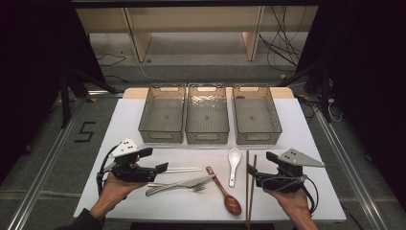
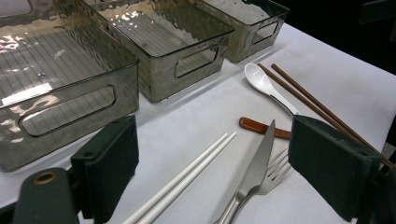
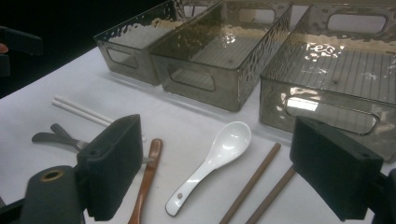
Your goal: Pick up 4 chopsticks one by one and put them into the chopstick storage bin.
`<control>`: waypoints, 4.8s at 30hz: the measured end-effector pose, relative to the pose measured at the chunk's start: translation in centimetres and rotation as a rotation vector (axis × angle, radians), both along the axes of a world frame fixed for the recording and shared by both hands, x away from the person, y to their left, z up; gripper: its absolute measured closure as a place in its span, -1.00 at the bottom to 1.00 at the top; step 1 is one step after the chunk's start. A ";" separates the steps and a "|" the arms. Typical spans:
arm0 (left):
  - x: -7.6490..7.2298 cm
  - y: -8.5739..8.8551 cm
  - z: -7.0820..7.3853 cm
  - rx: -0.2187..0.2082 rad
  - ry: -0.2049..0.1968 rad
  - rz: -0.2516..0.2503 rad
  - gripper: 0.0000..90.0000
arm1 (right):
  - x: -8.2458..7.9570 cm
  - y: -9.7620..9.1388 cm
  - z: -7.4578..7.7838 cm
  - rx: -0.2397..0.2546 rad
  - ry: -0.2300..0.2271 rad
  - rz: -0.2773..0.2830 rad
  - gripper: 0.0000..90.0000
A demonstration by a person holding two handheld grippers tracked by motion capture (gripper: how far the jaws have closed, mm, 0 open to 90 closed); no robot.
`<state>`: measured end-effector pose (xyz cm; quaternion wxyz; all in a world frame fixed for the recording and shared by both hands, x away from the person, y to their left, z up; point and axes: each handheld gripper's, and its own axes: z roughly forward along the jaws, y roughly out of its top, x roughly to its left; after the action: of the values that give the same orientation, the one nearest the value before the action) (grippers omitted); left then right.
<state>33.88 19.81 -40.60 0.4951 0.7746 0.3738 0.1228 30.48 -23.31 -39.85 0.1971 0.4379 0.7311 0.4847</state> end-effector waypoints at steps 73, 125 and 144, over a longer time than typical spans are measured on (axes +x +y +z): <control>9.3 -2.7 -5.0 0.853 0.290 -0.328 0.09 | 0.7 0.5 -0.6 -0.075 0.090 0.036 -0.52; 8.9 -3.8 -4.4 0.912 0.236 -0.516 0.87 | 1.0 0.9 -0.9 -0.130 0.125 0.042 -0.48; 8.6 -3.3 0.2 0.725 0.194 -0.374 0.87 | 0.9 0.8 -0.9 -0.127 0.118 0.042 -0.49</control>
<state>42.44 16.54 -40.40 0.1666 0.9613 0.2042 0.0806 31.40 -22.54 -40.72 0.1709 0.4368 0.7796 0.4149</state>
